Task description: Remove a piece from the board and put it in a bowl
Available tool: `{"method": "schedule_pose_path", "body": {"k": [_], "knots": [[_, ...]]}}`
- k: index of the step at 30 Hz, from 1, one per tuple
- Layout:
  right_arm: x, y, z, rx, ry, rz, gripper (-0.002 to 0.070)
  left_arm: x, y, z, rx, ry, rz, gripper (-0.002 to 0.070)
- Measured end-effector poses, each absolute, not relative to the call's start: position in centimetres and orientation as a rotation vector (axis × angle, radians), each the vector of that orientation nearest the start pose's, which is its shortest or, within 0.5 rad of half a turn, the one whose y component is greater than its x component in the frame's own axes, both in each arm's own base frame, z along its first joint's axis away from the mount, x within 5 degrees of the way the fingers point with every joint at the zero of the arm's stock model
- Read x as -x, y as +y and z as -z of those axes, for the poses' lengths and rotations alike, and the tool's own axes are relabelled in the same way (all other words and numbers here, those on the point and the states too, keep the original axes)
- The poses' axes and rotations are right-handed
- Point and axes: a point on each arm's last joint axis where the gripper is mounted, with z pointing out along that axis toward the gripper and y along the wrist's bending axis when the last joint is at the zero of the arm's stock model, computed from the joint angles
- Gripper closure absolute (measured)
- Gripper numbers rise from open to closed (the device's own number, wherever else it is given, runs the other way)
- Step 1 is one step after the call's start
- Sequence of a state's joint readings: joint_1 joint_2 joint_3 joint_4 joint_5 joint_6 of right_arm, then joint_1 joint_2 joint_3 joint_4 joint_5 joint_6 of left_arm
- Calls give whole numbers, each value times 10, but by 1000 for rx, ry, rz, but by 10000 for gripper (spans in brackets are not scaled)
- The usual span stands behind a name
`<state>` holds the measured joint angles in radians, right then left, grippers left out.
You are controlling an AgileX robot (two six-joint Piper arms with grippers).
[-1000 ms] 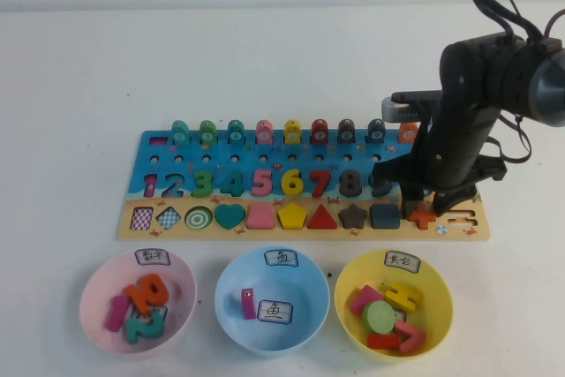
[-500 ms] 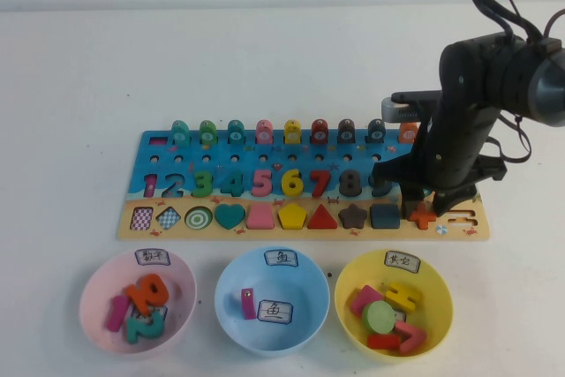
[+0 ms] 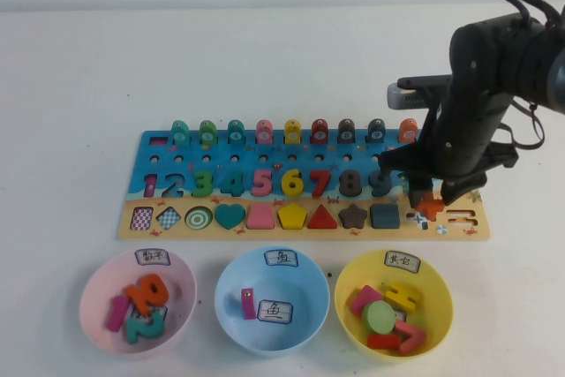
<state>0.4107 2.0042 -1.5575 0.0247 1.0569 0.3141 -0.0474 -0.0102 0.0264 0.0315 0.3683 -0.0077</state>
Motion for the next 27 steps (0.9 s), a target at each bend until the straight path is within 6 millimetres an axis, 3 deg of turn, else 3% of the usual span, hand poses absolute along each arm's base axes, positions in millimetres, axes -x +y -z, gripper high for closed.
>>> {"method": "schedule_pose_path", "body": {"k": [7,14,27], "knots": [[-358,162,-233,172,2947,-92,389,-53,-1,-172,-57,1867,7,676],[-312,160,-256,237,2862,-131,389,-53,-1,-172,-57,1867,7,676],[-231,165,-270,288,2762,-261,390,-53,-1,-172,-57,1867,7,676]]}}
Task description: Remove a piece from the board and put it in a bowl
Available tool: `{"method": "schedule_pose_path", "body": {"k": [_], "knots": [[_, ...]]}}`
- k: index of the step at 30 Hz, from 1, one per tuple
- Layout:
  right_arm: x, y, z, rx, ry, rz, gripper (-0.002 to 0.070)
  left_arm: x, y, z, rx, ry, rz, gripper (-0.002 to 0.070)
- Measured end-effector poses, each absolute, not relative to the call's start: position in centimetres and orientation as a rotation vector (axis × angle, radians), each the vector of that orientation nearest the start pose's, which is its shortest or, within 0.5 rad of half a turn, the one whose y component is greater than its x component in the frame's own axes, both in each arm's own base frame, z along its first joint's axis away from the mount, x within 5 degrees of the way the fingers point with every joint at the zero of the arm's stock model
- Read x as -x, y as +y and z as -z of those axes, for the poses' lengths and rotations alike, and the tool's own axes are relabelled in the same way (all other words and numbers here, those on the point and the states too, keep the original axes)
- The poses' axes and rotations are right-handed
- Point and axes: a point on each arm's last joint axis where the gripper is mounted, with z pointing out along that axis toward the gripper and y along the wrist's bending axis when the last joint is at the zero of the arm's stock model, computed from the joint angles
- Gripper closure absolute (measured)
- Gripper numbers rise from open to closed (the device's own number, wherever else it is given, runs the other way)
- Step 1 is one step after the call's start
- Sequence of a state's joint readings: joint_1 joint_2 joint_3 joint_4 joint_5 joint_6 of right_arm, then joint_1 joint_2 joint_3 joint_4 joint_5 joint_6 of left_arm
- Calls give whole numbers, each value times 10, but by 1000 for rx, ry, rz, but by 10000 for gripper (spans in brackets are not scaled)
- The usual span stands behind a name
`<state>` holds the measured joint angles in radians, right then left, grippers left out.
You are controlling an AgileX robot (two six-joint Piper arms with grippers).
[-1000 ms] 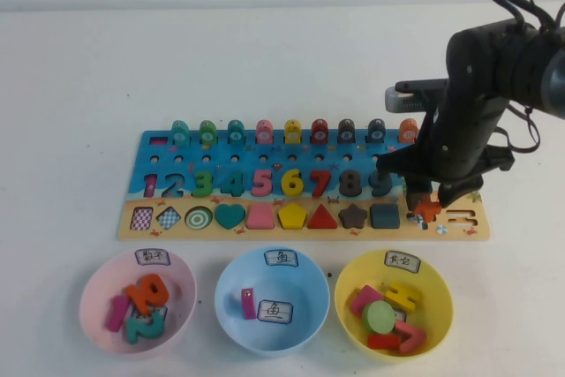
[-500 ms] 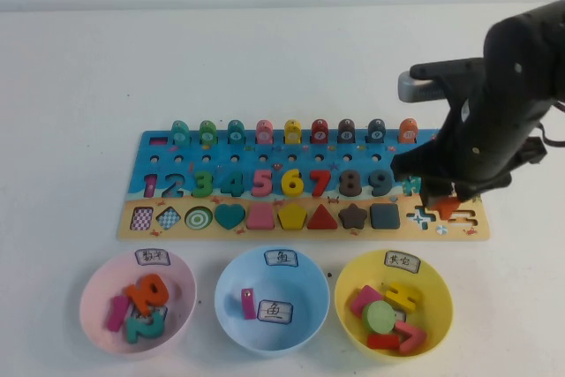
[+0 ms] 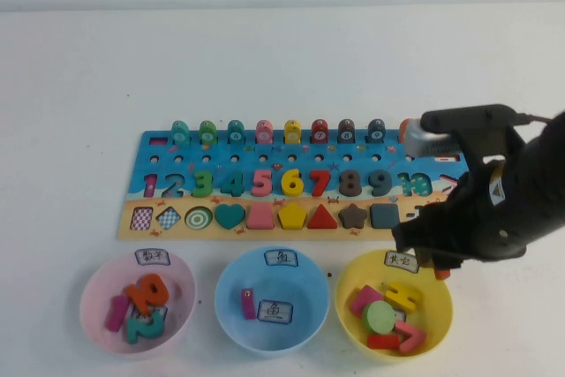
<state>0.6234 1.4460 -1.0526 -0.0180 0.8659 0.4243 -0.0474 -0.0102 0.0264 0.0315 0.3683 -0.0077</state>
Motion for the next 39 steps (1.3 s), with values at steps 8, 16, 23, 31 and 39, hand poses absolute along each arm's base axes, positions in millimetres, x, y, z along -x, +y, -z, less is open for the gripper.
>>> {"method": "schedule_pose_path", "body": {"k": [8,16,23,31,39], "knots": [[-201,171,-263,363,2765,-298,390,-53,-1,-172,-57,1867,7,676],[-188,182,-251,389,2753,-342,390,-53,-1,-172,-57,1867,7,676],[-192,185,-246,349,2733,-353,390,-53,-1,-172,-57,1867,7,676],[-202,194,-222,351,2781,-309,390,-53,-1,-172,-57,1867,7,676],[-208,199,-203,325,2822,-263,390,-53,-1,-172,-57,1867,7,676]]}}
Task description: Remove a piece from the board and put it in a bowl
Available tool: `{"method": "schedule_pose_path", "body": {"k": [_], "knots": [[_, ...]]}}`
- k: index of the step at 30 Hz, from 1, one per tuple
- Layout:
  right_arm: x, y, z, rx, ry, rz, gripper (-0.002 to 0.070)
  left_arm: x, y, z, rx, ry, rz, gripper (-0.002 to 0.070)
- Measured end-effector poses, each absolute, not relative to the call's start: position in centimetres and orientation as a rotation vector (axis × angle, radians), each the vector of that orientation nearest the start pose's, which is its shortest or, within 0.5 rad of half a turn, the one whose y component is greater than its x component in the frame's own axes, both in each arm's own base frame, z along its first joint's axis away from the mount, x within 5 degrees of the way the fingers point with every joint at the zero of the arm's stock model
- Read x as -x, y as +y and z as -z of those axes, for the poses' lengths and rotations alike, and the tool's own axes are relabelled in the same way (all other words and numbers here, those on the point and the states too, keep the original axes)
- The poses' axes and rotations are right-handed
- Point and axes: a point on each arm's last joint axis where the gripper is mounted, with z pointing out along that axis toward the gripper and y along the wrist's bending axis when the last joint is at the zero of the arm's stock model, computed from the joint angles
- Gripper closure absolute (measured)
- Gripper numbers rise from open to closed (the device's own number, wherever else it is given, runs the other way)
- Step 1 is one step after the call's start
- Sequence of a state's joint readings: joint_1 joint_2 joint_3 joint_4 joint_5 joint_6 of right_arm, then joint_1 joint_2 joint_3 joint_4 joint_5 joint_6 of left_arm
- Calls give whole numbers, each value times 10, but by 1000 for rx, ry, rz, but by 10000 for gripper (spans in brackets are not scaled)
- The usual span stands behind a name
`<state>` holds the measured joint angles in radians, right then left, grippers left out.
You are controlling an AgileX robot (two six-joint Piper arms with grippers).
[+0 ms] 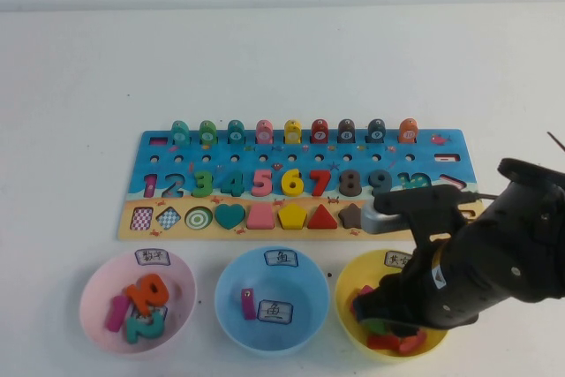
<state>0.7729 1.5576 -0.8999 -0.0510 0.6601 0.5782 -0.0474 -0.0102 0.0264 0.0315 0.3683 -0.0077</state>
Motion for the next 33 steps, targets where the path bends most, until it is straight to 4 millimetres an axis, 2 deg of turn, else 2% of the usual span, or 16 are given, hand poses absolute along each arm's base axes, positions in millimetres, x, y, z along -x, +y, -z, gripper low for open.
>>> {"method": "schedule_pose_path", "body": {"k": [11,17,26,30,33], "knots": [[-210,196,-201,237,2836,-214,386,-53,-1,-172,-57,1867,7,676],[-208,195,-200,223,2863,-199,356,-53,-1,-172,-57,1867,7,676],[-208,198,-201,187,2865,-248,267,-53,-1,-172,-57,1867,7,676],[-207,197,-201,237,2868,-234,277,-53,-1,-172,-57,1867,7,676],[-205,197,-206,368,2905,-182,332,-53,-1,-172,-57,1867,7,676]]}}
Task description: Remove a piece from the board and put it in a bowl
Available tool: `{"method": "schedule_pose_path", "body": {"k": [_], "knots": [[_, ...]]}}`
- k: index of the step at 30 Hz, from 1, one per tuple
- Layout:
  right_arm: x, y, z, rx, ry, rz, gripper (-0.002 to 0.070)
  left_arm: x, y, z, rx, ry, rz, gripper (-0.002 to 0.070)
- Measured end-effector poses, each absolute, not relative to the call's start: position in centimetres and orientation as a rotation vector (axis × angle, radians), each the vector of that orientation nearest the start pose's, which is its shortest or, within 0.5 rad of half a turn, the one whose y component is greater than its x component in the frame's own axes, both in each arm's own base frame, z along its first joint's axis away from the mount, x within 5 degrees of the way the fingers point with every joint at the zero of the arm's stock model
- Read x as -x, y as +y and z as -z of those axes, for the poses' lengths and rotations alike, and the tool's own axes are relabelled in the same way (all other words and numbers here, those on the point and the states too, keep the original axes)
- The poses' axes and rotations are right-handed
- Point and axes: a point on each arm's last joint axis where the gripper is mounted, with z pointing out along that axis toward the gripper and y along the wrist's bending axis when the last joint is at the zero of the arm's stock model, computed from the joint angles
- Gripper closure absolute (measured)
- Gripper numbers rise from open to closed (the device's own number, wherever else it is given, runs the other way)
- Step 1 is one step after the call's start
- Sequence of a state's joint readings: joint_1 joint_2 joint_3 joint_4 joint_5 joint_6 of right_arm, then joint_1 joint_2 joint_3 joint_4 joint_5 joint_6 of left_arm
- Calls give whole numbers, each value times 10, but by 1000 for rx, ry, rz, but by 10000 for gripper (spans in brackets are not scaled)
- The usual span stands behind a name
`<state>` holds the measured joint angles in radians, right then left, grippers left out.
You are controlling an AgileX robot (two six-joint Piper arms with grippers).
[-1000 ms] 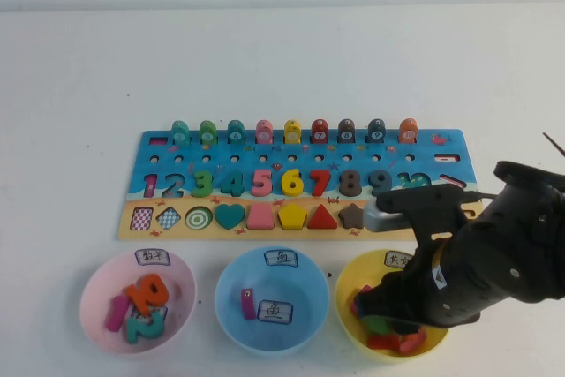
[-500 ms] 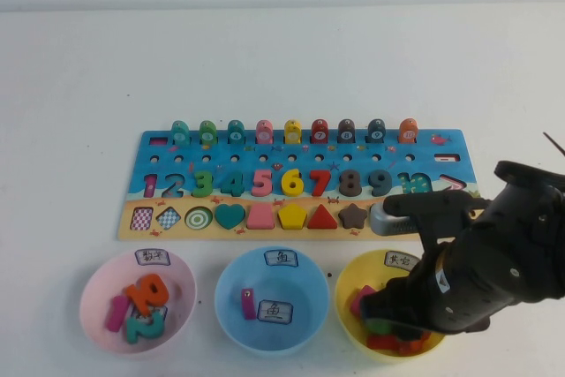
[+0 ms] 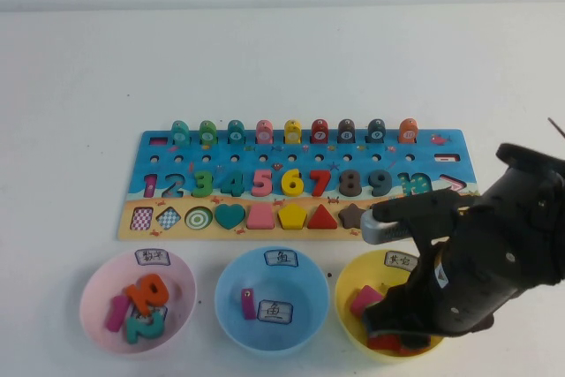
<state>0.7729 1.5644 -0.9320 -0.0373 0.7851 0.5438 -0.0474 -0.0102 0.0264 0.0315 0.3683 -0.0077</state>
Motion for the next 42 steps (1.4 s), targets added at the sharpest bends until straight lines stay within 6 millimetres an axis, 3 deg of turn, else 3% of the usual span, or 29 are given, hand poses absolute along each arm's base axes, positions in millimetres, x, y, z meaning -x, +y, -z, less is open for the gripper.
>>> {"method": "schedule_pose_path", "body": {"k": [4,8,11,22,27,36,40,42], "knots": [[-204,196,-217,544,2938,-113,463,-53,-1,-172,-57,1867,7,676],[-200,196,-224,611,2961,-101,610,-53,-1,-172,-57,1867,7,676],[-192,195,-233,694,2955,-108,669,-53,-1,-172,-57,1867,7,676],[-162,174,-289,840,2753,-224,691,-53,-1,-172,-57,1867,7,676],[-163,175,-294,1030,2614,-228,692,-53,-1,-172,-57,1867,7,676],[-170,180,-299,1061,2432,-264,692,-53,-1,-172,-57,1867,7,676],[-167,165,-297,1002,2323,-270,693,-53,-1,-172,-57,1867,7,676],[-167,149,-293,924,2291,-274,693,-53,-1,-172,-57,1867,7,676]]}}
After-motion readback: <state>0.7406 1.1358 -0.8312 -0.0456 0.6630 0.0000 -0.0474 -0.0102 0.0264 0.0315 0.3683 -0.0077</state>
